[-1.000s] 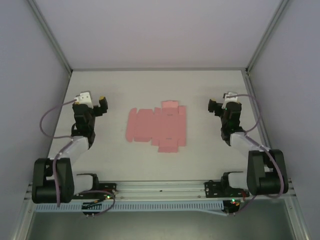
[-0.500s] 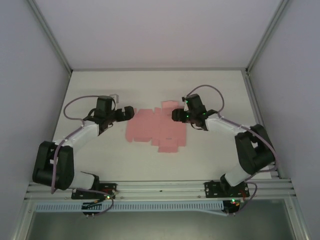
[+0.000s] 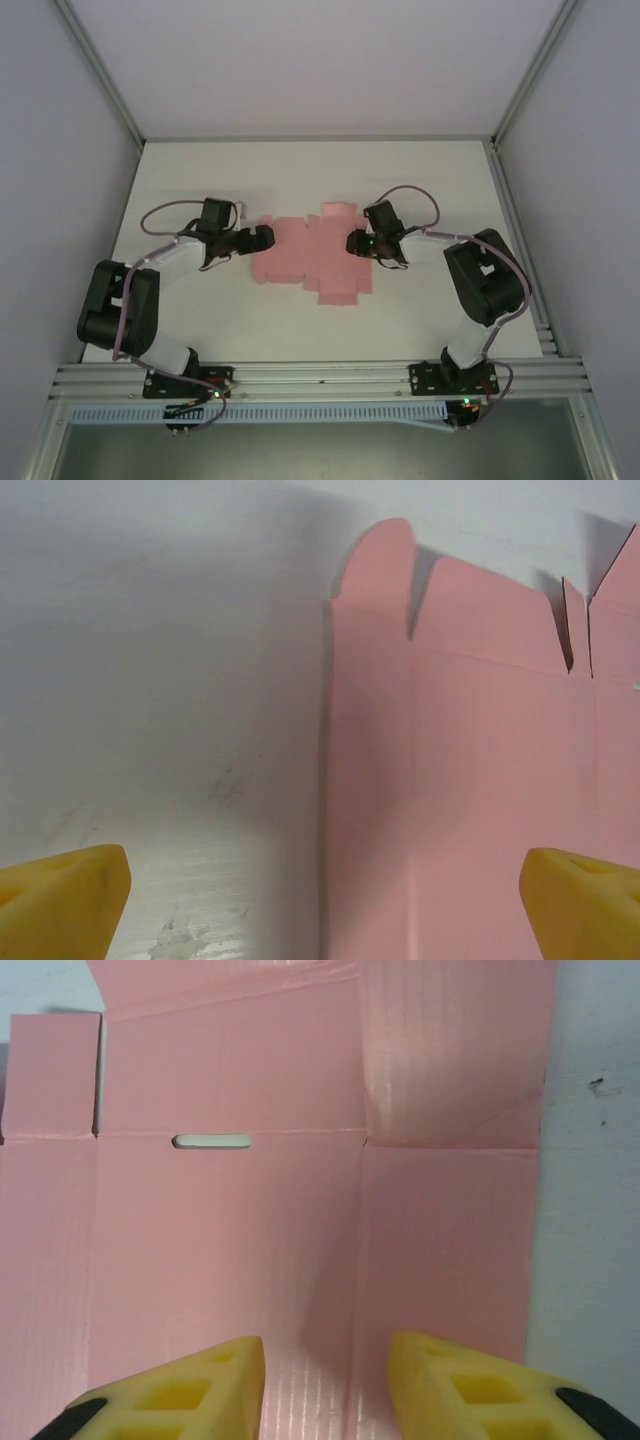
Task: Assemble paper box
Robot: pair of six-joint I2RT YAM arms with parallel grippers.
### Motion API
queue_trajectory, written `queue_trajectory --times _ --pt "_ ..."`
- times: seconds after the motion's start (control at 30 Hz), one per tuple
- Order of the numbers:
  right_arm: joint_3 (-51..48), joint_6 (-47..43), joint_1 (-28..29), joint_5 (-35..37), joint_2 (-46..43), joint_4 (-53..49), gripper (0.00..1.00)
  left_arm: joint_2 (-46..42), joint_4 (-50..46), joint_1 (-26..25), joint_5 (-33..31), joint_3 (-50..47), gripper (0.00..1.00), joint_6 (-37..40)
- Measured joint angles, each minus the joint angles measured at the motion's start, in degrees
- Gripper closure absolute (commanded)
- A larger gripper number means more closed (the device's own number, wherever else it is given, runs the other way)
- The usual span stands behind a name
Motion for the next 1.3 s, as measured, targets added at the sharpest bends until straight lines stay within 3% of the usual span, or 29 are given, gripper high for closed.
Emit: queue_trajectory --times 0.23,0.53,0.6,0.63,0.7,0.73,0.83,0.97,1.1,1.3 --pt "-2.9 1.5 -0.5 -1.1 -0.3 6.0 0.63 3.1 7.5 1.0 10.1 -0.8 0.05 -0.5" --pt "-5.0 2.1 -0.8 -1.6 -1.2 9.1 0.64 6.2 10.7 1.0 15.1 -1.0 0.21 -0.9" --pt "-5.2 2.1 -0.9 -1.8 -1.4 9.3 0.64 6.3 10.7 1.0 15.4 -1.2 0.36 -0.9" --pt "-5.5 2.1 -0.9 -2.0 -1.4 9.7 0.64 6.3 11.0 1.0 15.8 -1.4 0.51 -0.7" --pt "-6.1 2.1 -1.2 -2.7 -1.6 10.6 0.63 6.3 12.1 1.1 16.9 -1.8 0.89 -0.2" --pt "-6.4 2.1 -1.2 -3.0 -1.8 10.9 0.62 6.2 12.8 1.2 17.3 -2.1 1.0 -0.2" --pt "-7.5 2.1 -2.0 -3.6 -3.4 10.7 0.58 5.5 14.8 1.7 18.0 -2.8 1.0 -0.4" --pt "-9.3 1.5 -3.2 -6.1 -8.5 8.4 0.42 0.7 15.5 1.3 20.0 -3.7 1.0 -0.3" --pt "-10.5 0.8 -5.2 -7.8 -19.4 7.1 0.31 -8.9 16.8 1.2 21.3 -4.8 1.0 0.5" --pt "-15.5 0.7 -10.9 -11.1 -33.2 9.8 0.22 -20.4 18.9 1.1 24.0 -5.3 1.0 1.7"
